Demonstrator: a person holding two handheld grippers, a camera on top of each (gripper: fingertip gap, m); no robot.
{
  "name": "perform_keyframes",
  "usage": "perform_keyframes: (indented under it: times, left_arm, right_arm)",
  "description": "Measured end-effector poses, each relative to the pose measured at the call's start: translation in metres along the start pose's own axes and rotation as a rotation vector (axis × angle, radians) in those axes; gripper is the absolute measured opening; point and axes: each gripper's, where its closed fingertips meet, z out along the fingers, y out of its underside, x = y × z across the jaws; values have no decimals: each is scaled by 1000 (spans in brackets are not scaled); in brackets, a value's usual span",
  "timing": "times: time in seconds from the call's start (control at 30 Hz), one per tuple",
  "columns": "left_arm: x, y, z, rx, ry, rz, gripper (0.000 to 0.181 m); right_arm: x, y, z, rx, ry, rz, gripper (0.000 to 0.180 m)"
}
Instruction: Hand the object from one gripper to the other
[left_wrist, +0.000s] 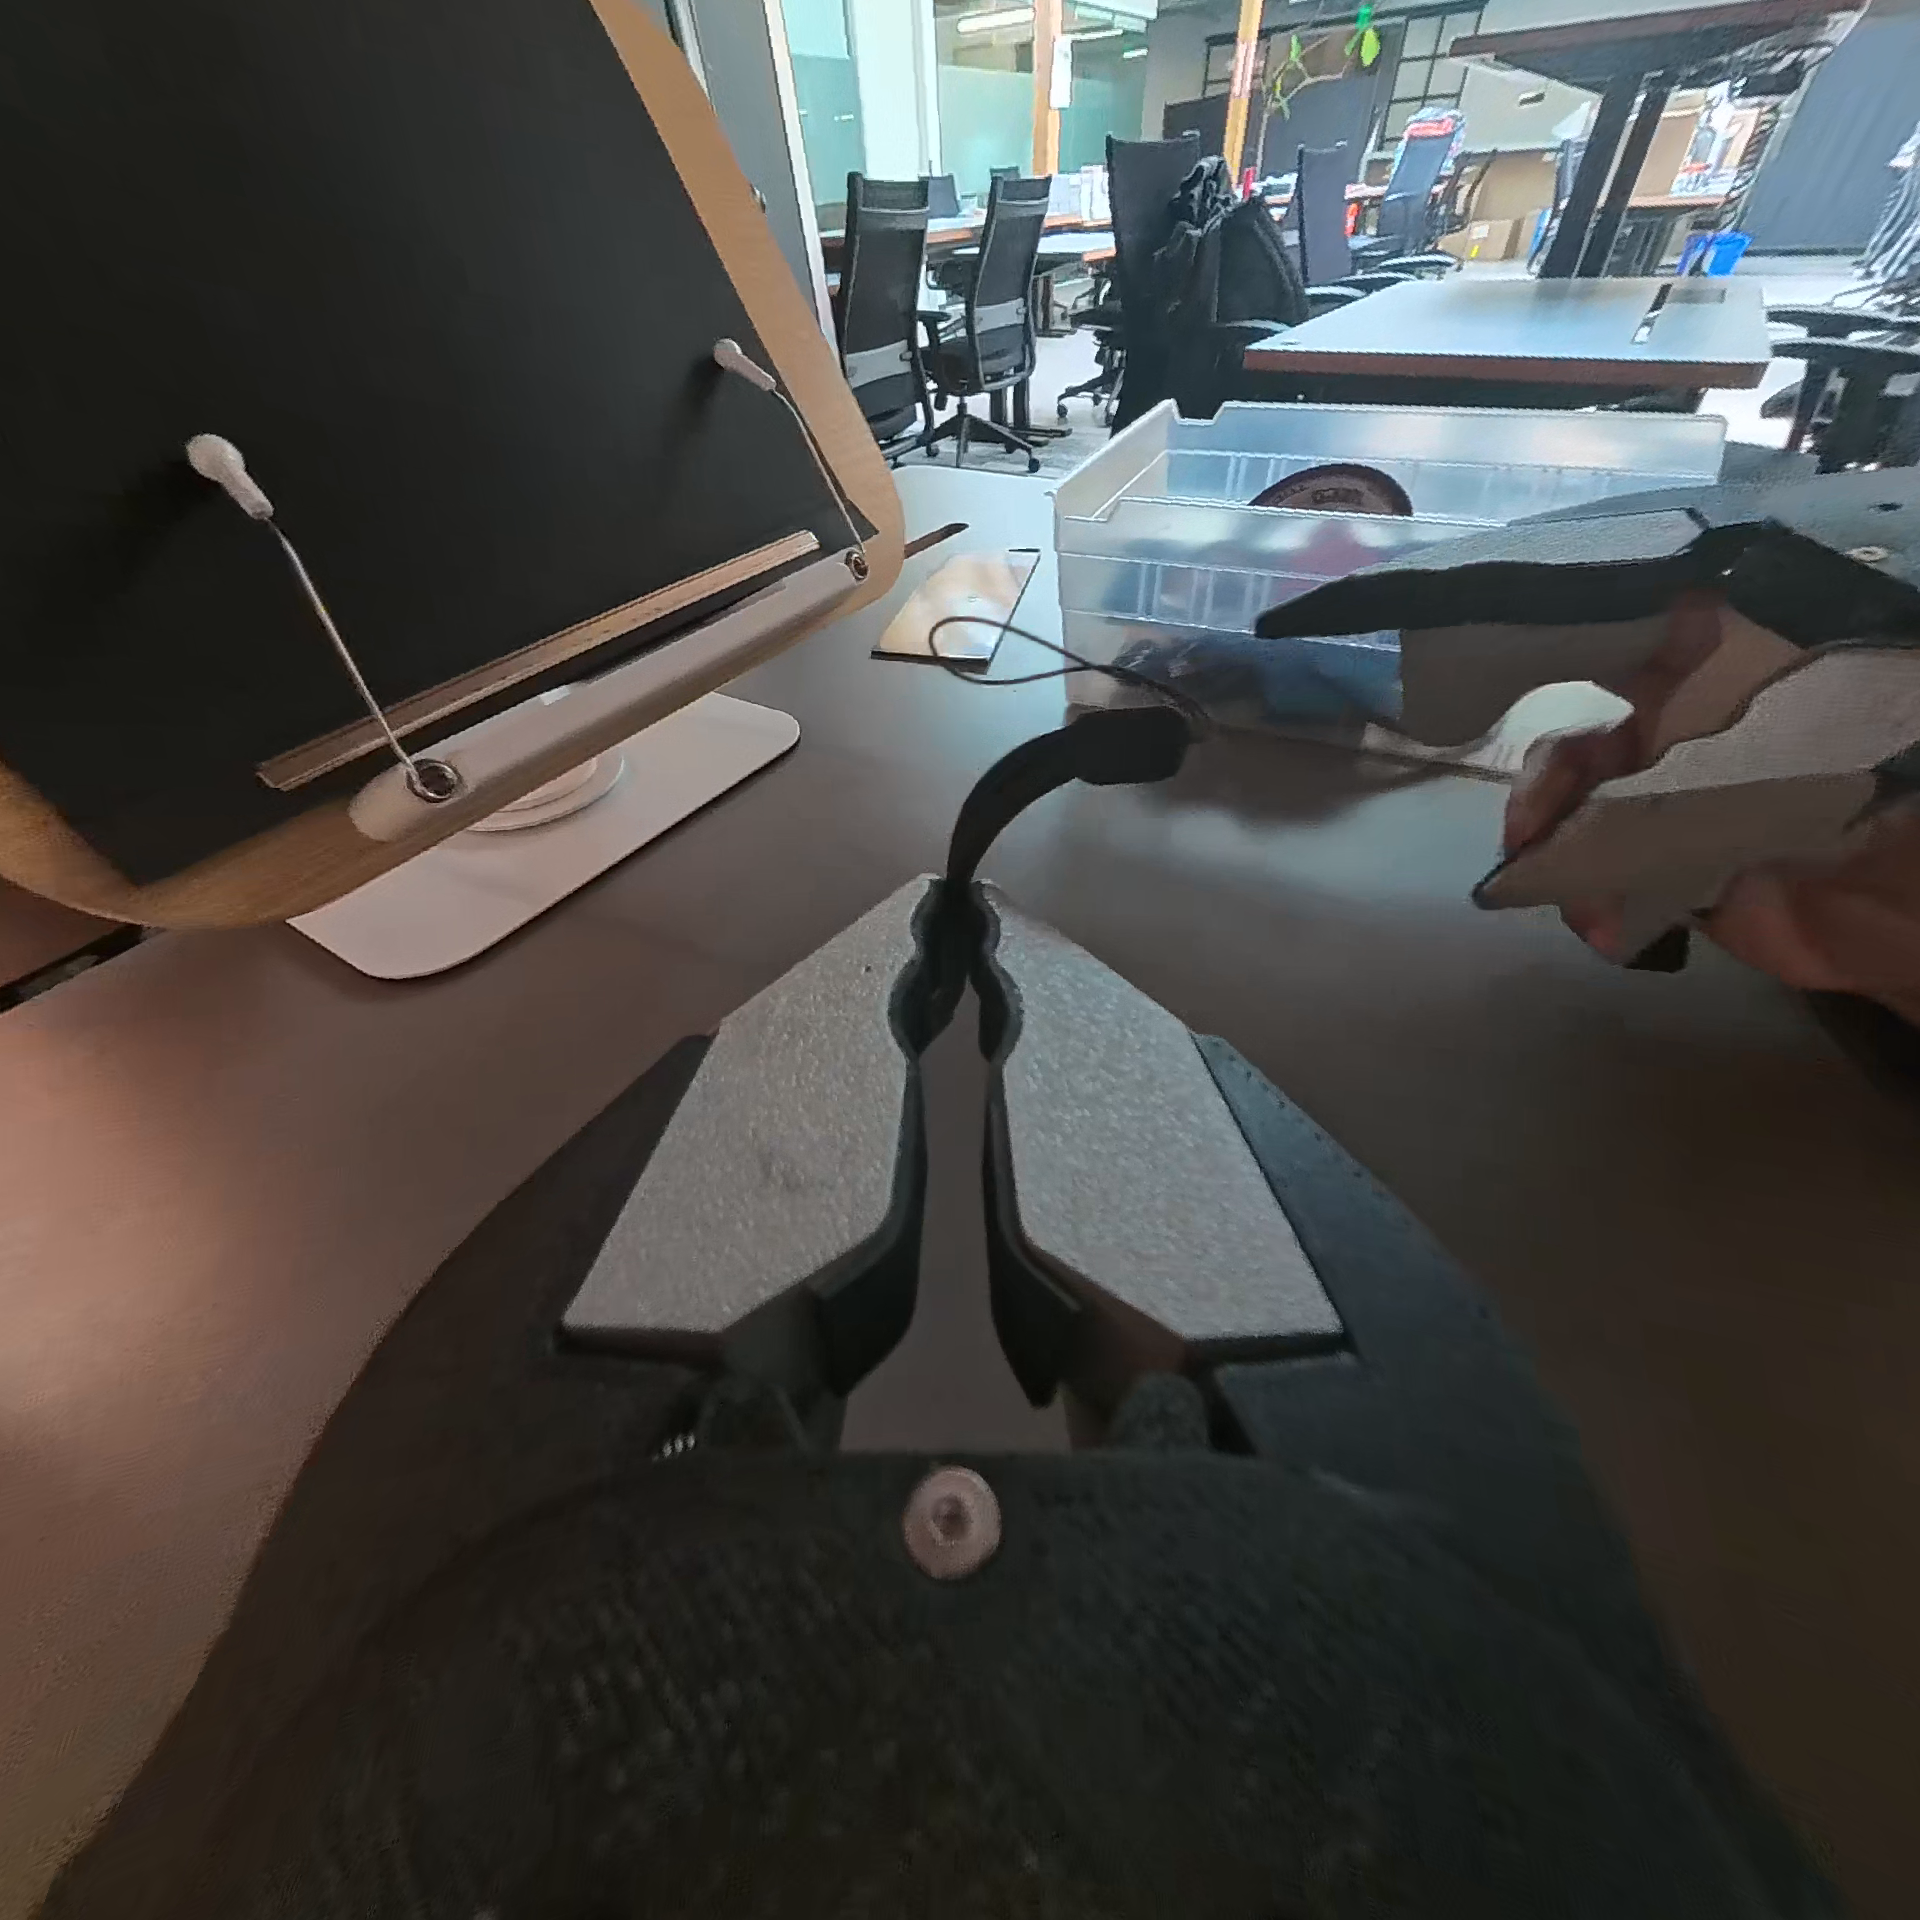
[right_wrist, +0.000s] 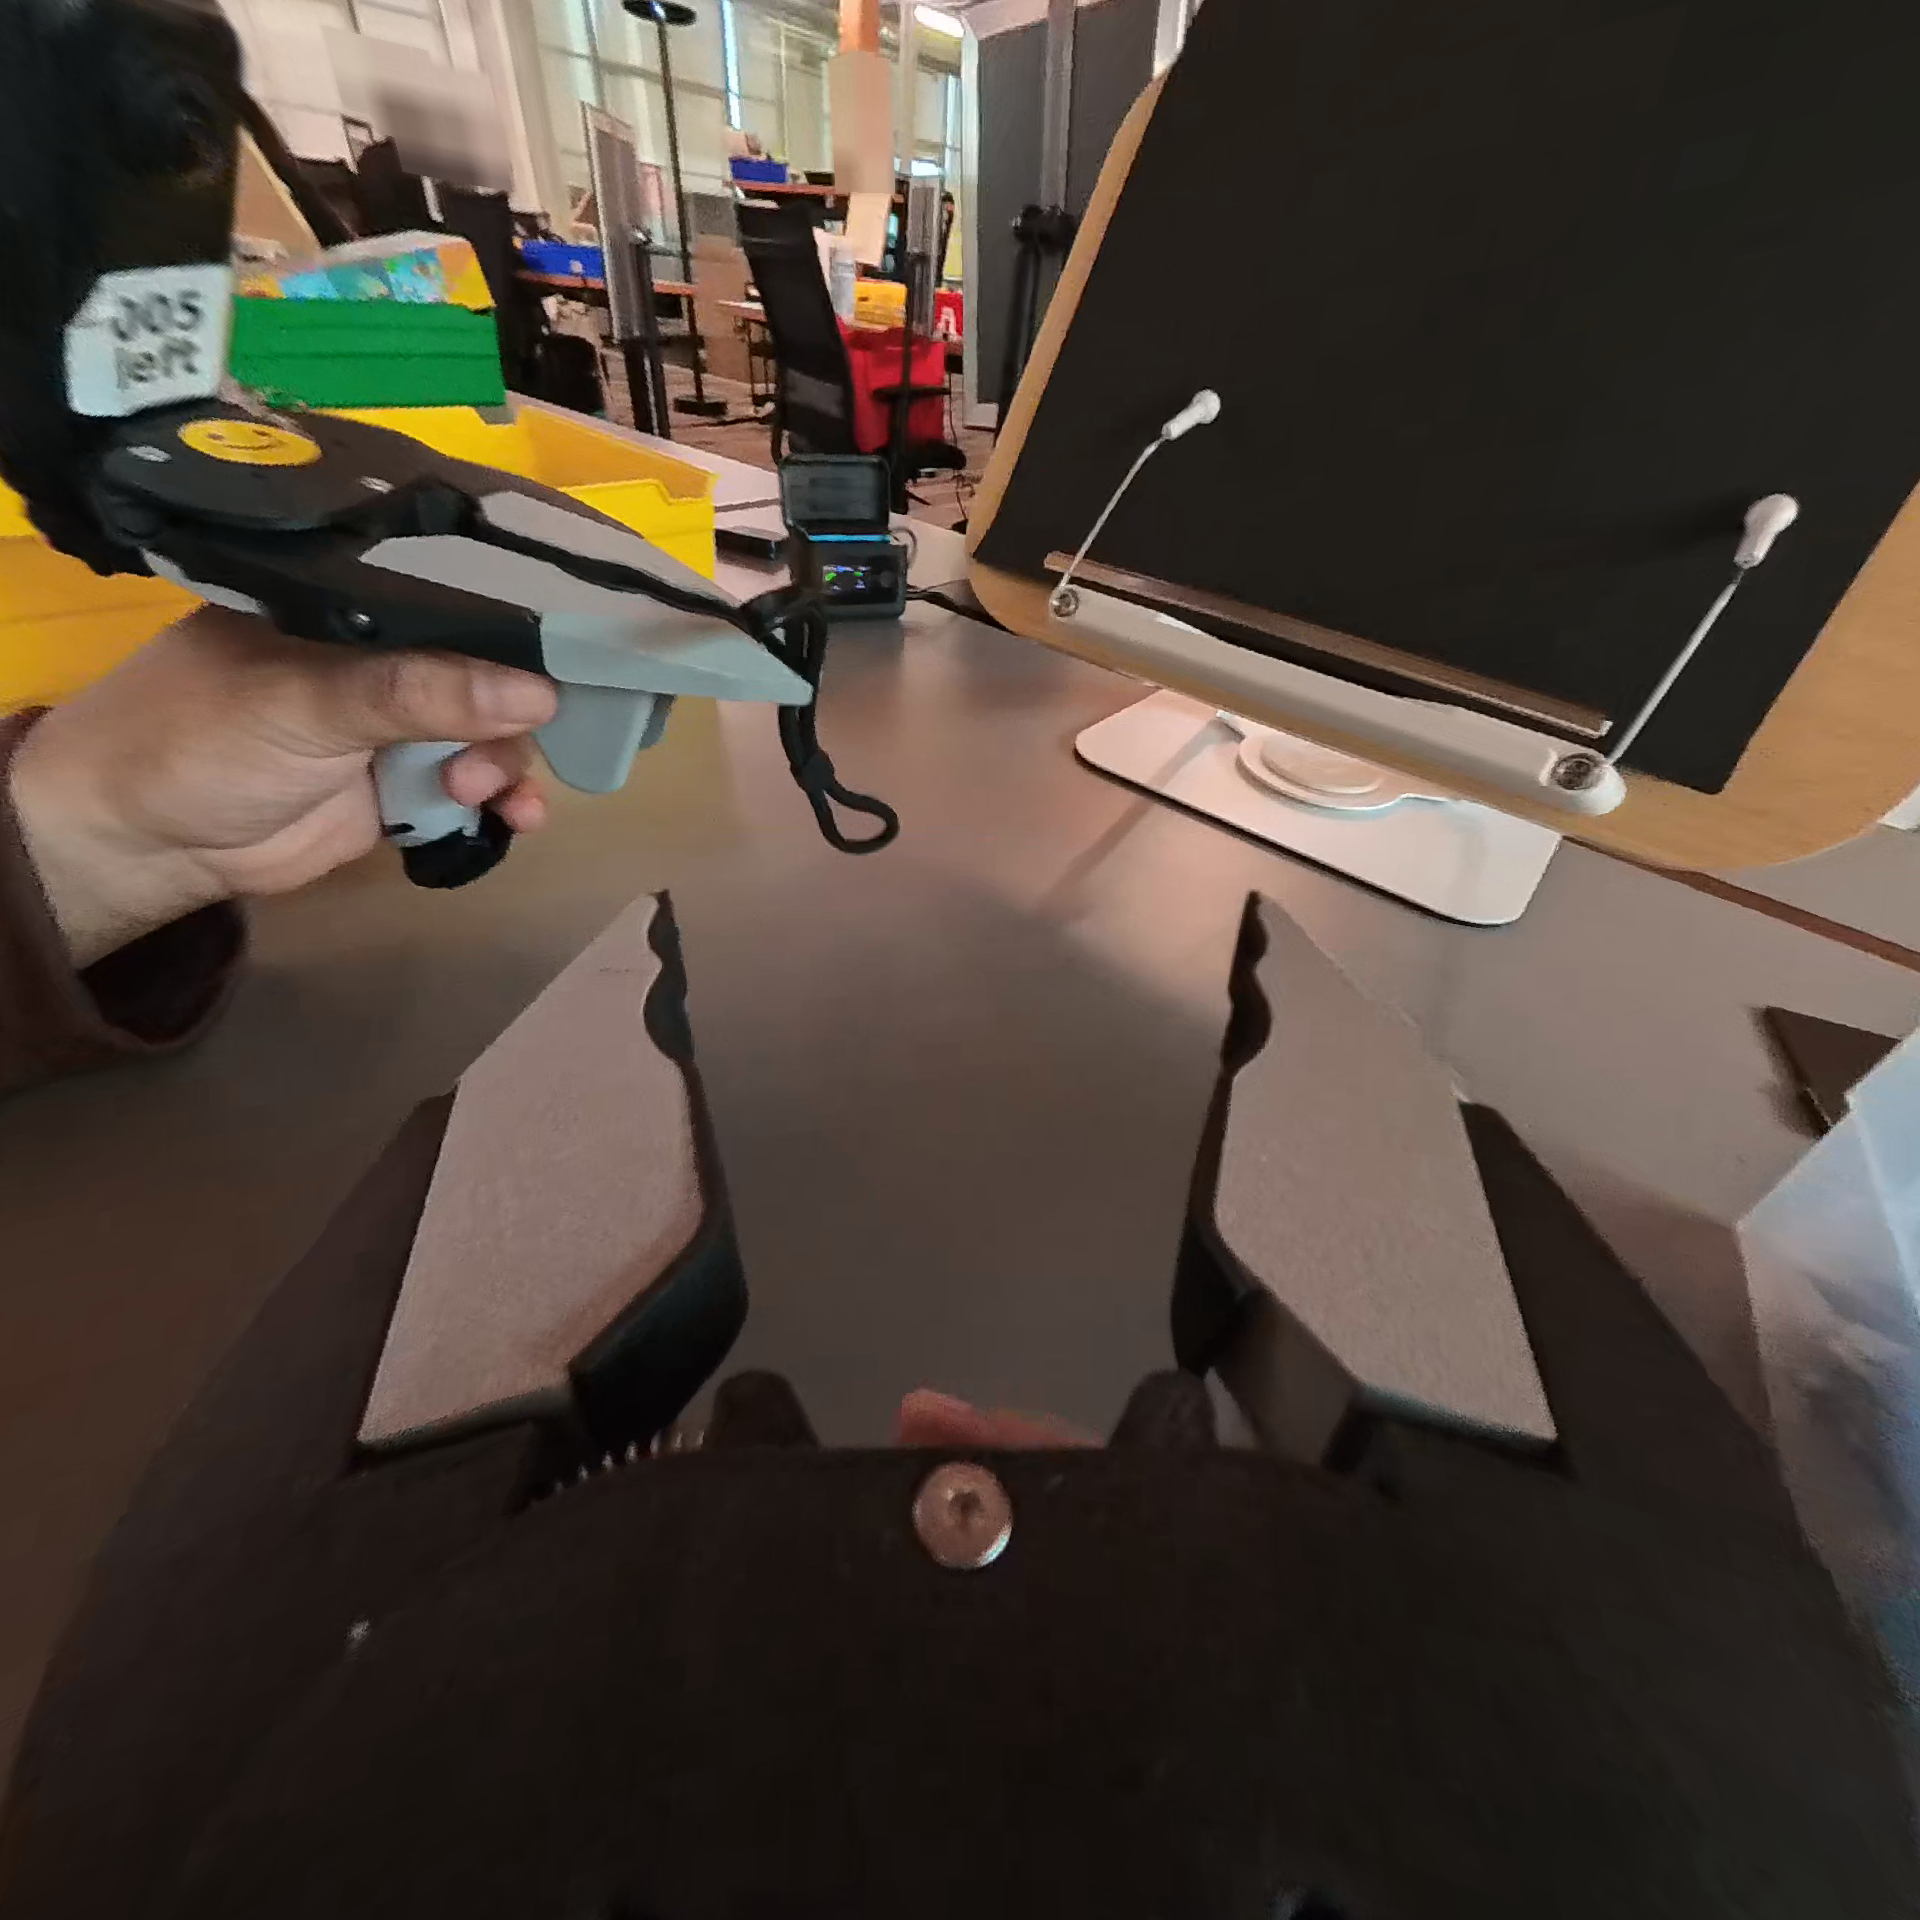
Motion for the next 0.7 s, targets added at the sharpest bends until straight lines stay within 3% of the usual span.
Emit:
perform_keyframes:
  times: [0.17, 0.37, 0.7]
  left_arm:
    - [8, -2, 1, 12, 36, 2, 0]
    - [28, -4, 4, 17, 92, 127, 0]
    - [41, 6, 10, -49, 84, 294, 0]
  right_arm:
    - [-2, -5, -3, 31, -21, -2, 91]
    - [-23, -7, -2, 42, -131, 2, 90]
    - [-28, -2, 0, 24, -154, 10, 88]
